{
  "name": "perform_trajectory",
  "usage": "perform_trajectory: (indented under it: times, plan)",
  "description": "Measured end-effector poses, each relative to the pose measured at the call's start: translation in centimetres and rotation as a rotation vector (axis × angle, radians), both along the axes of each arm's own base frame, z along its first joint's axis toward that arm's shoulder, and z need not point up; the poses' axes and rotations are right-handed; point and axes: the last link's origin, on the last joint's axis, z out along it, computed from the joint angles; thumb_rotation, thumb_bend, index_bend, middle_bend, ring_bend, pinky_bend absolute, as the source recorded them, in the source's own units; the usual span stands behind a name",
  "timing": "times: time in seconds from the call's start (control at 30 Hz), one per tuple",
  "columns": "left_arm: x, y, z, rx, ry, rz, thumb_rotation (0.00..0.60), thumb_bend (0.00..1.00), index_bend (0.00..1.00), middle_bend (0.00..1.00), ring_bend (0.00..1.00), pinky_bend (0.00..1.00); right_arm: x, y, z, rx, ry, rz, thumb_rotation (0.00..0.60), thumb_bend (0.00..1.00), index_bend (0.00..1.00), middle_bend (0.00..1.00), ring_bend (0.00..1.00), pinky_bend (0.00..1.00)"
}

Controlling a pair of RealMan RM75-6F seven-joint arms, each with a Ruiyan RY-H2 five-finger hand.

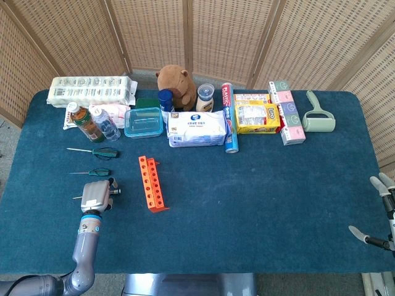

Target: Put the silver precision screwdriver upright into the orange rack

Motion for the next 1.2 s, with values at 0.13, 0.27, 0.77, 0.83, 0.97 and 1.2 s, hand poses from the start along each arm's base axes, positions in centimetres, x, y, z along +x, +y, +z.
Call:
perform_trajectory:
  times: [0.13,0.27,0.77,0.83,0.97,1.2]
  plan:
    - [-0.08,0.05,-0.16,0.002,0.001,0.005,0.600,0.37,0.41,1.00,0.97,0.94,-0.02,0.00,0.05,0.000,-0.001,-0.001,0.600,0.00,0.03,0.00,0.00,0.00]
    - [-0.12,0.00,-0.35,-0.002,0.007,0.005,0.600,0.38,0.43,1.00,0.97,0.94,-0.02,0.01,0.07,0.000,-0.003,-0.001,0.600,0.00,0.03,0.00,0.00,0.00]
    - [0.05,-0.02,-0.93,-0.004,0.045,-0.007,0.600,0.42,0.49,1.00,0.97,0.94,-0.04,0.02,0.20,-0.003,-0.008,-0.001,0.600,0.00,0.03,0.00,0.00,0.00]
    - [0.05,-0.02,-0.93,-0.003,0.049,-0.009,0.600,0.42,0.50,1.00,0.97,0.94,-0.05,0.03,0.22,-0.003,-0.008,-0.001,0.598,0.00,0.03,0.00,0.00,0.00]
    - [0.04,-0.04,-0.92,0.000,0.058,-0.012,0.600,0.42,0.50,1.00,0.97,0.94,-0.04,0.03,0.24,-0.004,-0.010,-0.001,0.600,0.00,0.03,0.00,0.00,0.00]
    - [0.27,-0.13,-0.56,0.005,0.043,-0.015,0.600,0.42,0.50,1.00,0.97,0.94,-0.06,0.01,0.21,-0.002,-0.009,-0.002,0.600,0.00,0.03,0.00,0.00,0.00]
